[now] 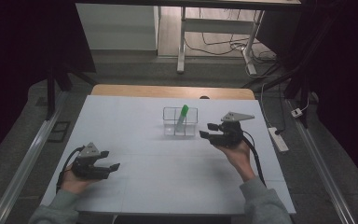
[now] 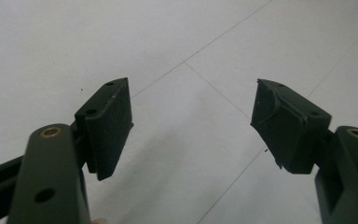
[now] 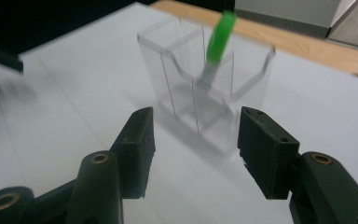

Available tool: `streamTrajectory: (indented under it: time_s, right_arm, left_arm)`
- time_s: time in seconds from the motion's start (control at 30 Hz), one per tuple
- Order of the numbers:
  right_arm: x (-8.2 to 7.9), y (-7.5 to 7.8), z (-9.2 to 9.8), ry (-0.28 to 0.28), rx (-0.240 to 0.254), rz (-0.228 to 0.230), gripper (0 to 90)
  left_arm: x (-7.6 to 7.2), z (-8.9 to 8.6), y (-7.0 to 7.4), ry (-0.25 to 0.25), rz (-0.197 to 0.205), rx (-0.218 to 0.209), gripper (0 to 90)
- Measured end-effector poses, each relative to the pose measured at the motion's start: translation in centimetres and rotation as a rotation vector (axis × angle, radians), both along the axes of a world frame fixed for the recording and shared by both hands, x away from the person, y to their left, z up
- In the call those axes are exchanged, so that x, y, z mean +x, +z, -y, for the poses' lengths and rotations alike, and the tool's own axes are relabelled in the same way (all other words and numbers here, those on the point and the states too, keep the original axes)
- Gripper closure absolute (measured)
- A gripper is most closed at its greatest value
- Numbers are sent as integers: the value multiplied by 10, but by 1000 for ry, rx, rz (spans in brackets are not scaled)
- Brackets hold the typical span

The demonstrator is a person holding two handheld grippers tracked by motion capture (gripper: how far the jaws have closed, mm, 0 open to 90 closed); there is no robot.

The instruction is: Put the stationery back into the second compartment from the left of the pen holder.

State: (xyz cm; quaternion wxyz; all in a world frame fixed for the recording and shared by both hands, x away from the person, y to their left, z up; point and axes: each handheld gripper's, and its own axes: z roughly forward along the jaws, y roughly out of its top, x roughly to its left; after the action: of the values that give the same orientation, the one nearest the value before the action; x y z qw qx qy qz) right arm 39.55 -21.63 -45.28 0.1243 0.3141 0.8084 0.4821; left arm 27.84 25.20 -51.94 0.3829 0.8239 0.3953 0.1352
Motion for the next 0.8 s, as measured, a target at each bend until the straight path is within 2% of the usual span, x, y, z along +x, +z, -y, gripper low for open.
streamTrajectory:
  time_s: [0.23,0.33,0.47,0.6,0.8]
  right_arm:
    - [-29,-17,41,-30,-30,-20,448]
    - [-39,-22,53,-31,-40,-17,435]
    - [-51,-29,68,-39,-80,-18,430]
    - [-57,-34,79,-46,-99,-15,426]
    - [-58,-35,79,-41,-104,-14,414]
  left_arm:
    - [0,2,1,1,3,-7,283]
    - [1,3,1,2,1,-10,283]
    - [1,5,1,-3,1,-9,283]
    - [1,6,1,-5,-2,-12,283]
    - [2,7,2,-7,-2,-24,283]
